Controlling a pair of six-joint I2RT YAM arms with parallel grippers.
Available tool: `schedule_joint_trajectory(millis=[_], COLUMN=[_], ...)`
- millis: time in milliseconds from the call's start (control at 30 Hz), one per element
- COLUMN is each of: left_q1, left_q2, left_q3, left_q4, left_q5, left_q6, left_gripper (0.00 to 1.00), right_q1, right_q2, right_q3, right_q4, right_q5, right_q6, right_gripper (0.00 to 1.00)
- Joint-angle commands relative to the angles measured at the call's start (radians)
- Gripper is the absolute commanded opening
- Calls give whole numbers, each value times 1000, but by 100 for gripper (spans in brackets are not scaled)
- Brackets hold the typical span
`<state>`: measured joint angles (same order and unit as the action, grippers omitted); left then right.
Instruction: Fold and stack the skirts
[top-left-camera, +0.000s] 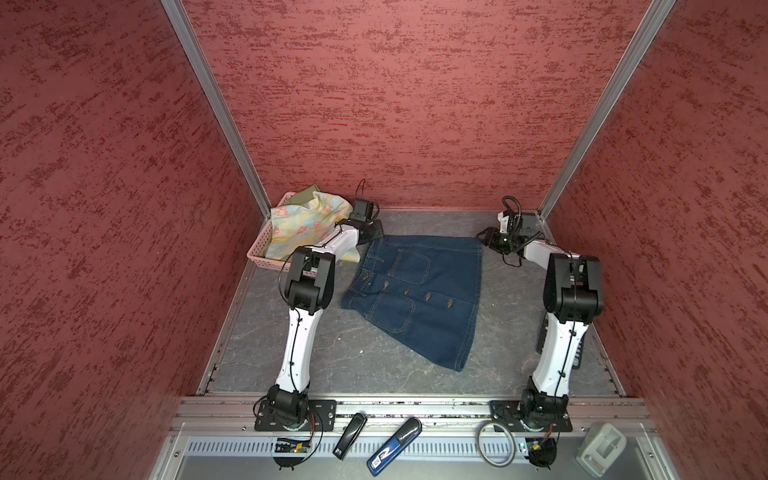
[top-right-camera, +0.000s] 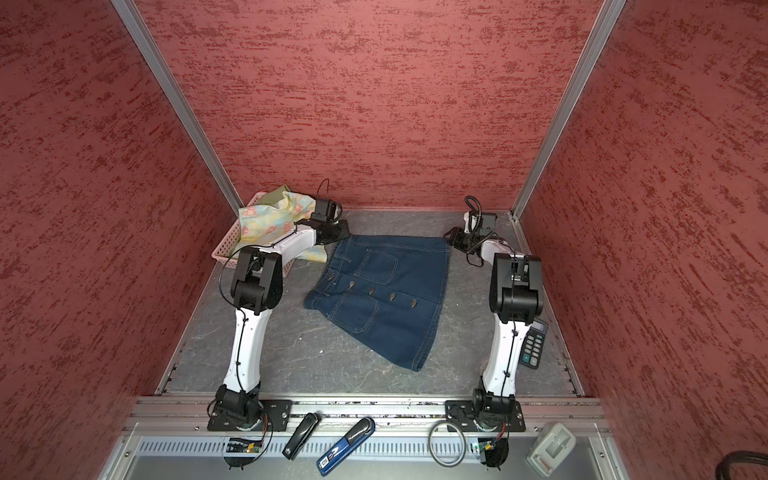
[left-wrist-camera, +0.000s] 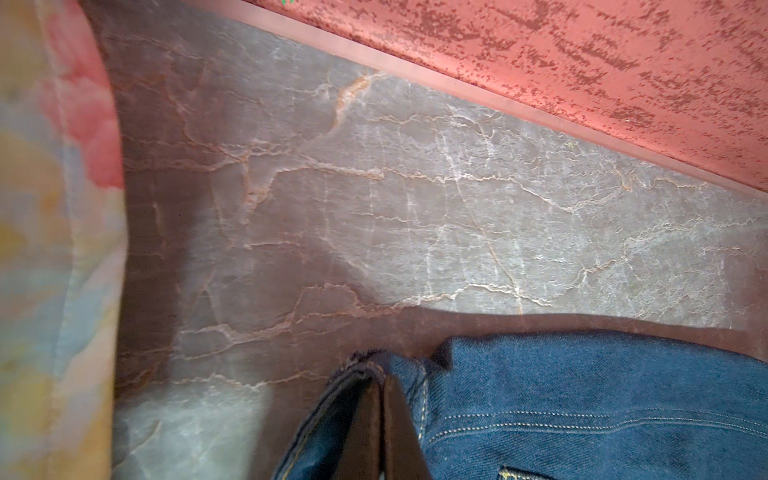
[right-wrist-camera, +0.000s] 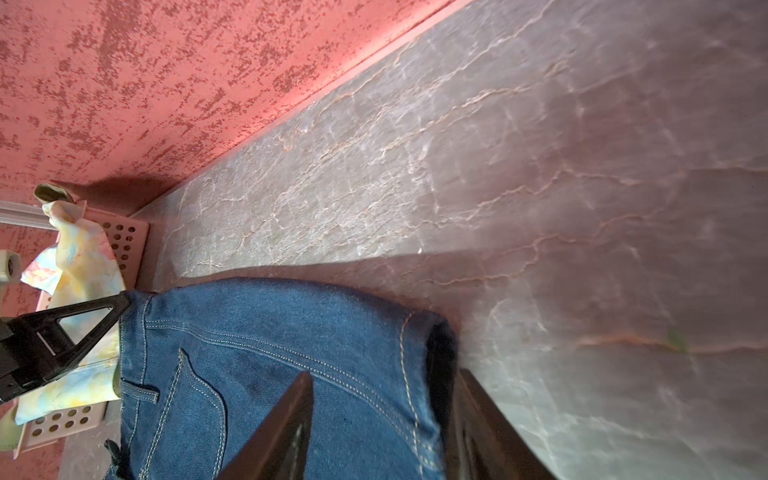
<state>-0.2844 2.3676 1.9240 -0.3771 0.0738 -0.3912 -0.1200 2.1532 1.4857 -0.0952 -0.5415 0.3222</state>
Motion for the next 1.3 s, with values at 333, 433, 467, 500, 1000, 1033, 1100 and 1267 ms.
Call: schedule_joint_trajectory(millis=[333,433,467,500,1000,1033,1100,1267], left_q1=[5,6,7,7,11,11,11,11], left_q2=[-33,-33,-33,-33,-31,-29,-27,-18], left_q3=[-7,-8,-7,-7,4,7,10,26], left_q4=[49,47,48,48,46,46,46,40], left_q5=[13,15,16,17,17,19,21,23], left_q6=[5,6,8,8,11,9,8,8], left_gripper=[0,0,0,0,0,0,0,0], right_q1=[11,10,11,11,2,3,3,4], right_q2=[98,85,75,63,142,157,160,182], right_q3=[123,108,95,82,207,224,231,271], right_q4=[29,21,20,22,-115,-132,-137,-191], right_q5=[-61,-27,-3,15,-12,-20,-29,-39], right_q6=[71,66,53,44,-61,-64,-67,-94], right_gripper=[43,43,43,44,58,57,56,55])
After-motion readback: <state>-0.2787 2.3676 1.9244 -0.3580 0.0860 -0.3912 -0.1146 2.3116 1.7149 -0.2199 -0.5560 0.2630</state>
